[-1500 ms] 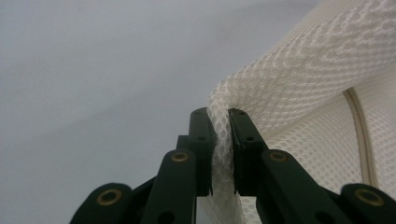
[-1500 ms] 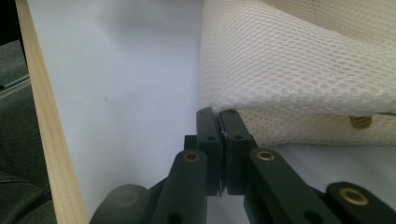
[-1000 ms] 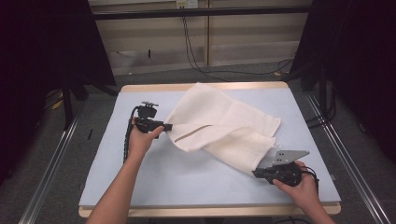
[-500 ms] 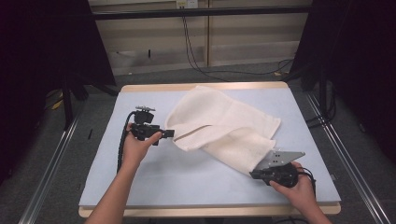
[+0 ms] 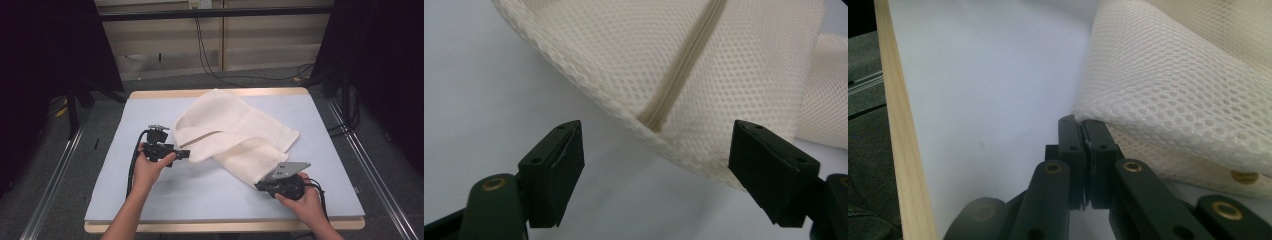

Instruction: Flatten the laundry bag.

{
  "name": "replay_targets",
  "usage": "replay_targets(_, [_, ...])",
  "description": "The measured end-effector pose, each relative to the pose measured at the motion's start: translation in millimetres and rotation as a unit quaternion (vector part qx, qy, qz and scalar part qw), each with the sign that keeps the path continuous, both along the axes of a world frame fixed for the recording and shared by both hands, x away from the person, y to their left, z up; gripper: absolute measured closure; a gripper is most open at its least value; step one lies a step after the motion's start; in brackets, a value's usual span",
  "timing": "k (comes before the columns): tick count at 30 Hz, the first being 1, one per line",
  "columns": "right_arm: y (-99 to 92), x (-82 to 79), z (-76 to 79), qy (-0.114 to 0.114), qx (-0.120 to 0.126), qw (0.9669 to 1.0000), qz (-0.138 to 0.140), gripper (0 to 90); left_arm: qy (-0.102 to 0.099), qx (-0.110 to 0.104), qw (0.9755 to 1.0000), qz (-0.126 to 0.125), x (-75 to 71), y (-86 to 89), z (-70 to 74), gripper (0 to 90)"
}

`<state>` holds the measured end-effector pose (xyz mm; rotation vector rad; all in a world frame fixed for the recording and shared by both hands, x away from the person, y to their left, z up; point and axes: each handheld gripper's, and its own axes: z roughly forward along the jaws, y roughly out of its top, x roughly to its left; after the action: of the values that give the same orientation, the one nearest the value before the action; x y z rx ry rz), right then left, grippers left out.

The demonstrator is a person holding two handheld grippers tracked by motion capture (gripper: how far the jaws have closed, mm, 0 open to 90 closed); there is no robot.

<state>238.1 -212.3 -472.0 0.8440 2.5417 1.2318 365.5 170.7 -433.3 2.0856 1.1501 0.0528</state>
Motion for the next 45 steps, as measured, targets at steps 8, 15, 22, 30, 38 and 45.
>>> replay_targets(8, [0.8,0.3,-1.3,0.004,0.006,1.0,-0.002,81.1,0.007,0.007,0.9999,-0.004,0.0,-6.3,-16.1,27.9])
replay_targets(15, [-23.5,0.7,0.8,0.016,0.013,0.9989,-0.043,66.9,0.006,0.018,0.9998,-0.003,1.3,-3.9,-28.4,41.1])
replay_targets(22, [-49.4,6.1,10.5,0.009,0.022,0.9946,-0.102,53.5,-0.004,0.026,0.9996,-0.002,-0.8,-4.6,-27.6,53.4])
replay_targets(30, [-72.8,14.0,17.0,-0.002,0.007,0.9863,-0.165,37.3,-0.002,0.031,0.9995,-0.006,1.2,-5.3,-30.4,63.6])
replay_targets(38, [-81.8,27.3,23.6,0.006,0.027,0.9778,-0.208,26.0,-0.008,0.051,0.9985,-0.016,2.5,-5.2,-28.8,71.7])
replay_targets(45, [-76.0,45.9,21.6,0.041,0.046,0.9743,-0.217,32.2,-0.005,0.047,0.9987,-0.018,2.8,-5.9,-29.4,71.2])
